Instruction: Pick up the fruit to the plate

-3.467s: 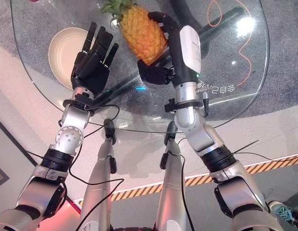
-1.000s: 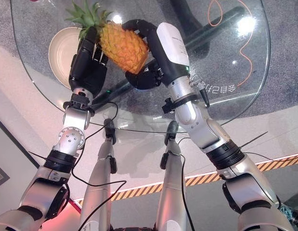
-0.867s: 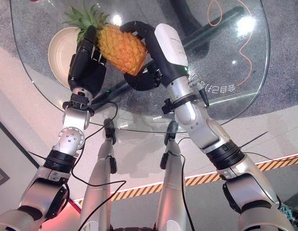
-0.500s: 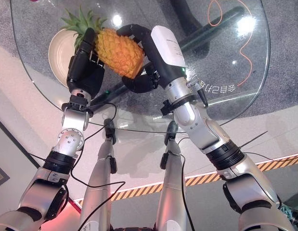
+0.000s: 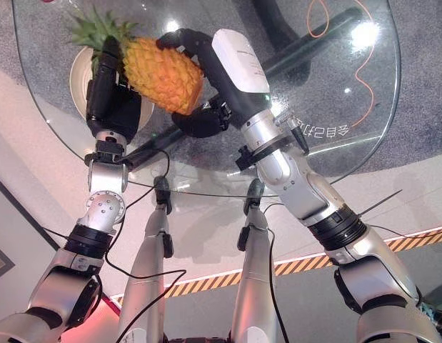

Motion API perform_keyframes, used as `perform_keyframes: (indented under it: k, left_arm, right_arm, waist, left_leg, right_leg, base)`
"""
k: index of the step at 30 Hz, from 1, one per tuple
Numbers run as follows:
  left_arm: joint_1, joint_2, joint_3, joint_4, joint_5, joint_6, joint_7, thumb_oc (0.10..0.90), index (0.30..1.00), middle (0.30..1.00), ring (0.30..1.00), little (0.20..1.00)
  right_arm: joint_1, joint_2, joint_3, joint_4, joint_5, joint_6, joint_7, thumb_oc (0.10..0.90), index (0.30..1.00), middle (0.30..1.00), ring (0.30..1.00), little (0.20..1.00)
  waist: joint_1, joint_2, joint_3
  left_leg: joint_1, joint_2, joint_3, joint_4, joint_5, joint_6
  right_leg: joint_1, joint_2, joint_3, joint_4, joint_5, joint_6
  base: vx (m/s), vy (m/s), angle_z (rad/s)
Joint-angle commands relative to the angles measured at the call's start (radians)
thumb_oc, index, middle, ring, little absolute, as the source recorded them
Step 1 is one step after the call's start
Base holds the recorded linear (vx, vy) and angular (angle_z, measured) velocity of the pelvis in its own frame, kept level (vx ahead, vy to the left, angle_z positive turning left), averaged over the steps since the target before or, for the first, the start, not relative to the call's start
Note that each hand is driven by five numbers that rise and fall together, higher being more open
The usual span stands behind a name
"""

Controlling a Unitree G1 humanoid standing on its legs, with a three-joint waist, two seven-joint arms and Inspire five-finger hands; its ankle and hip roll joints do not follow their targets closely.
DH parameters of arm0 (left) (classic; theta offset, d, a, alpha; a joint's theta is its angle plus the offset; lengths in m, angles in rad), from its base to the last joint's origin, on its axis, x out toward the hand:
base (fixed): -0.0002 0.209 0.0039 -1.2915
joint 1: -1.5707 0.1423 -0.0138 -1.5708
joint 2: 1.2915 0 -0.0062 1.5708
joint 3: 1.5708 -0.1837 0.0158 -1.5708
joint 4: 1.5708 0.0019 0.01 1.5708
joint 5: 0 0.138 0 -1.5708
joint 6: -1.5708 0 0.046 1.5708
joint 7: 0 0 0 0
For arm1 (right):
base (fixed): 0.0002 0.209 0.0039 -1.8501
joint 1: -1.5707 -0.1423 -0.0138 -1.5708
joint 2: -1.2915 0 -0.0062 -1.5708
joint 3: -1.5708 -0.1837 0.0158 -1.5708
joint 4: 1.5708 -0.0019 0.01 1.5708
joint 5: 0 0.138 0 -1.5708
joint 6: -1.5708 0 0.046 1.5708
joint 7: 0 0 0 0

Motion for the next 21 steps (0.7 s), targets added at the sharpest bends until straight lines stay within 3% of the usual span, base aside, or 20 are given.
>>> perform_keyframes:
  k: [1,17,18,19,20,21]
  left_arm:
    - [-0.118,0.041,0.037,-0.121,0.119,-0.102,-0.055,0.1,0.3,0.3,0.3,0.2]
    - [-0.115,0.027,0.052,-0.133,0.142,-0.126,-0.038,0.1,0.3,0.3,0.3,0.2]
    - [-0.119,0.027,0.052,-0.133,0.141,-0.126,-0.037,0.1,0.3,0.3,0.3,0.2]
    - [-0.119,0.026,0.053,-0.133,0.142,-0.125,-0.038,0.1,0.3,0.3,0.3,0.2]
    - [-0.118,0.025,0.053,-0.133,0.144,-0.127,-0.037,0.1,0.3,0.3,0.3,0.2]
    - [-0.113,0.023,0.053,-0.132,0.144,-0.128,-0.037,0.1,0.3,0.3,0.3,0.2]
  right_arm:
    - [-0.066,-0.014,-0.009,-0.117,-0.005,-0.088,-0.024,0.1,0.3,0.3,0.3,0.2]
    - [-0.053,0.011,-0.033,-0.115,-0.034,-0.073,-0.061,0.1,0.3,0.3,0.3,0.2]
    - [-0.055,0.013,-0.036,-0.116,-0.031,-0.067,-0.067,0.191,0.378,0.378,0.378,0.291]
    - [-0.054,0.014,-0.037,-0.117,-0.03,-0.067,-0.072,0.652,0.773,0.773,0.773,0.752]
    - [-0.051,0.015,-0.041,-0.116,-0.027,-0.064,-0.076,0.8,0.9,0.9,0.9,0.9]
    - [-0.046,0.018,-0.041,-0.114,-0.029,-0.063,-0.086,0.8,0.9,0.9,0.9,0.9]
  waist:
    - [0.008,-0.041,-0.027]
    - [0.009,-0.036,-0.027]
    - [0.008,-0.036,-0.027]
    - [0.007,-0.036,-0.027]
    - [0.007,-0.037,-0.027]
    - [0.008,-0.036,-0.027]
  left_leg:
    - [-0.018,-0.027,0.022,0.065,-0.06,0.004]
    - [-0.016,-0.03,0.019,0.07,-0.071,0.003]
    - [-0.021,-0.032,0.019,0.068,-0.064,0.004]
    - [-0.021,-0.032,0.018,0.068,-0.064,0.004]
    - [-0.022,-0.032,0.018,0.068,-0.064,0.005]
    - [-0.013,-0.031,0.018,0.069,-0.073,0.003]
  right_leg:
    - [0.061,0.017,-0.07,-0.156,0.087,0.011]
    - [0.063,0.02,-0.066,-0.151,0.076,0.011]
    - [0.057,0.019,-0.066,-0.152,0.083,0.01]
    - [0.057,0.019,-0.066,-0.152,0.083,0.01]
    - [0.055,0.019,-0.066,-0.151,0.082,0.01]
    - [0.064,0.021,-0.065,-0.149,0.075,0.011]
  base:
    - [0.0,0.0,0.0]
    - [0.0,0.0,0.0]
    - [0.0,0.0,0.0]
    - [0.0,0.0,0.0]
    - [0.0,0.0,0.0]
    - [0.0,0.0,0.0]
